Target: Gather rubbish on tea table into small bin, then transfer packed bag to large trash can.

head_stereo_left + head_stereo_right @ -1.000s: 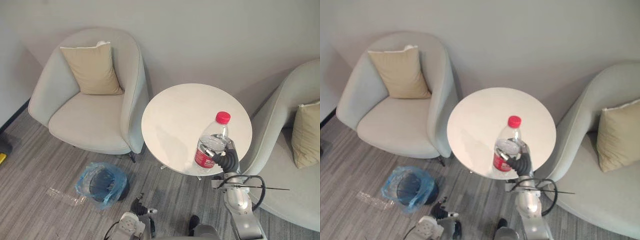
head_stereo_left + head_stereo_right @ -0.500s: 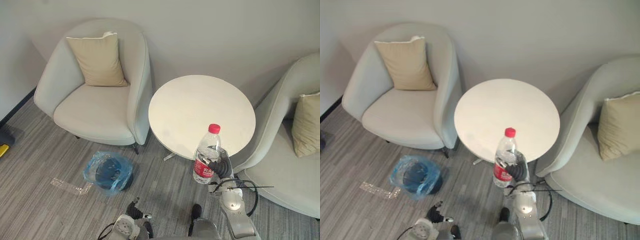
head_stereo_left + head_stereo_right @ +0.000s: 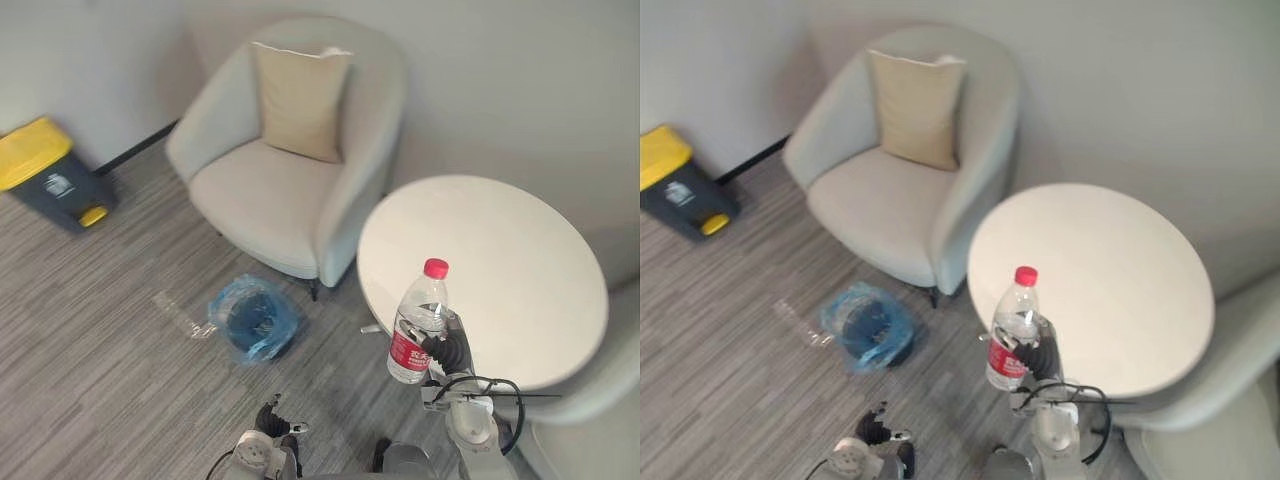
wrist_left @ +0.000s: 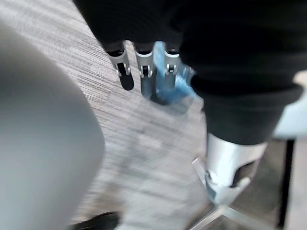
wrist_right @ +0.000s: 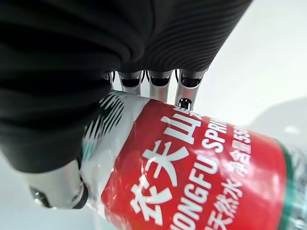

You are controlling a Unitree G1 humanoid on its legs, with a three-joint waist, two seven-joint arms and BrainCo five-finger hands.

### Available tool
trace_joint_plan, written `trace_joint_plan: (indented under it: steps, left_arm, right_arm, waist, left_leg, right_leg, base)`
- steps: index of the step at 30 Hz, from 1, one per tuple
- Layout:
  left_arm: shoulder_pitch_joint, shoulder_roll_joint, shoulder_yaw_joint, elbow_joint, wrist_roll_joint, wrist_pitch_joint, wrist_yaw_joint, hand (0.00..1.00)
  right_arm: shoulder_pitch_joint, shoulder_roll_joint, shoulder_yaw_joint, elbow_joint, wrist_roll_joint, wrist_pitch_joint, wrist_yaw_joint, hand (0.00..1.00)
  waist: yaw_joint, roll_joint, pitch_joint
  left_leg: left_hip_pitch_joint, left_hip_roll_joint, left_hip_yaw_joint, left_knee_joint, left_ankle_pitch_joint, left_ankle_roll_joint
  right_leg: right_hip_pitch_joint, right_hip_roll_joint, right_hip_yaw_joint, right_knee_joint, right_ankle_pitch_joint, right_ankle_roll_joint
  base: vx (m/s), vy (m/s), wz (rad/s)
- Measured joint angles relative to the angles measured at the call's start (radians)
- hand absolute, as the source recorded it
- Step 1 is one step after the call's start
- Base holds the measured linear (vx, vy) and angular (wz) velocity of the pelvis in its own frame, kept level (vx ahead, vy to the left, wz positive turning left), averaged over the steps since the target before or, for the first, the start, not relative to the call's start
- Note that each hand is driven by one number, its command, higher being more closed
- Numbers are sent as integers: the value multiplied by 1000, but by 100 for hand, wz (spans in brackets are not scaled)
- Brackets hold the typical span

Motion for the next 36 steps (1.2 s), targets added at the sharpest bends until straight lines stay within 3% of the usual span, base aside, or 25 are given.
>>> trace_joint_plan:
  steps: [1,3,6,8,9,10,11,12,14,15,16,17,18,19,20,21,22,24,25,31,36]
  left_arm:
    - [-1,1,0,-4,-2,-1,1,0]
    - [-5,0,-31,3,-2,-2,1,0]
    - [-7,32,-34,6,-3,3,0,0]
    - [-13,50,-29,19,-4,13,1,0]
    - [-12,60,-26,30,-6,13,1,0]
    - [-12,77,-29,32,-5,12,1,0]
    - [-14,73,-29,49,-6,14,1,0]
    - [-14,65,-33,60,-6,17,1,0]
    - [-12,67,-39,67,-6,18,1,0]
    - [-15,67,-39,66,-6,19,2,0]
    - [-20,68,-42,68,-6,23,2,0]
    - [-34,72,-37,76,-6,26,2,0]
    - [-38,72,-31,94,-6,30,3,0]
    - [-41,74,-31,104,-6,31,4,0]
    - [-43,78,-31,116,-6,30,3,0]
    - [-43,84,-30,116,-6,29,2,0]
    - [-58,60,-19,129,-4,31,2,0]
    - [-45,28,-19,129,-4,19,3,0]
    - [-46,23,-20,127,-4,18,3,0]
    - [-44,29,-12,123,-4,18,1,0]
    - [-45,40,-23,100,-3,21,1,0]
  right_arm:
    - [-11,0,1,0,0,0,0,100]
    - [-55,-9,-25,20,-1,-3,-2,100]
    - [-106,0,-42,119,-4,6,-12,100]
    - [-114,4,-28,174,-5,9,-8,100]
    - [-120,4,-20,189,-5,9,-5,100]
    - [-113,2,-5,192,-5,9,-1,100]
    - [-110,-7,2,194,-5,8,-1,100]
    - [-109,-17,1,194,-7,10,0,100]
    - [-96,-30,-2,194,-8,17,-1,100]
    - [-90,-40,-8,194,-8,23,0,100]
    - [-85,-41,-7,193,-11,23,2,100]
    - [-88,-41,-5,193,-13,22,3,100]
    - [-89,-42,-5,194,-14,22,6,100]
    - [-88,-41,-4,194,-14,21,7,100]
    - [-81,-40,-2,191,-13,21,7,100]
    - [-70,-38,-1,183,-12,19,7,100]
    - [-82,-61,1,198,-12,19,8,100]
    - [-90,-85,-1,192,-9,25,7,100]
    - [-103,-84,-1,192,-7,25,8,100]
    - [-96,-74,2,193,0,22,17,100]
    - [-96,-65,-1,197,8,22,18,100]
  waist:
    - [12,-15,4]
    - [17,5,-8]
    - [19,-6,-5]
    - [21,6,1]
    - [25,-1,-2]
    - [24,-39,-6]
    - [14,-33,-7]
    - [14,-10,-15]
    - [-7,-12,-12]
    - [-21,-3,-4]
    - [-25,10,10]
    - [-26,14,16]
    - [-26,28,24]
    - [-28,33,27]
    - [-33,22,23]
    - [-35,-15,15]
    - [-32,24,34]
    - [-16,67,19]
    - [-18,75,19]
    - [-12,57,10]
    - [14,43,7]
  left_leg:
    - [-23,14,55,31,-16,15]
    - [-16,31,197,-72,-21,77]
    - [51,5,189,-194,-19,79]
    - [89,31,181,-216,-19,79]
    - [113,30,185,-224,-20,79]
    - [140,-5,187,-214,-37,69]
    - [147,0,179,-205,-63,63]
    - [156,6,177,-211,-73,57]
    - [184,-21,146,-242,-79,62]
    - [219,-15,117,-267,-80,60]
    - [243,-6,88,-286,-80,60]
    - [255,11,80,-291,-80,60]
    - [265,36,68,-290,-80,59]
    - [267,46,52,-289,-80,59]
    - [269,41,23,-283,-87,46]
    - [271,10,6,-269,-99,25]
    - [277,32,-30,-248,-127,-2]
    - [261,47,-69,-250,-120,6]
    - [265,51,-85,-259,-114,7]
    - [252,72,-106,-199,-99,-4]
    - [200,87,-27,-116,-88,-22]
  right_leg:
    - [23,0,-9,-24,0,-1]
    - [45,11,-40,-43,-2,2]
    - [11,6,-19,55,8,-1]
    - [-45,17,32,114,-66,13]
    - [-54,16,41,82,-60,12]
    - [-87,-15,65,89,9,-6]
    - [-89,-22,69,145,1,-3]
    - [-126,-26,86,224,1,-4]
    - [-194,-57,131,414,12,-21]
    - [-232,-56,163,521,45,-79]
    - [-294,-18,219,590,-58,-61]
    - [-321,29,254,569,-117,-59]
    - [-356,92,287,503,-137,-65]
    - [-382,128,305,436,-132,-64]
    - [-382,156,336,248,-55,-53]
    - [-366,133,350,119,114,-68]
    - [-358,145,315,167,102,-81]
    - [-335,159,297,125,88,-82]
    - [-323,163,285,115,88,-83]
    - [-200,150,194,9,94,-80]
    - [-129,122,122,-77,128,-70]
  base:
    - [136,-1,74]
    - [187,55,56]
    - [218,52,43]
    - [162,-3,19]
    - [240,-95,0]
    - [222,-103,-3]
    - [266,-78,-6]
    - [177,16,2]
    - [192,11,28]
    - [245,-77,54]
    - [242,-113,46]
    - [183,-147,33]
    - [145,-131,29]
    - [246,-195,52]
    - [235,-156,64]
    - [291,-200,70]
    - [237,-131,46]
    - [203,-96,31]
    - [154,-71,36]
    - [63,-6,53]
    - [-21,76,45]
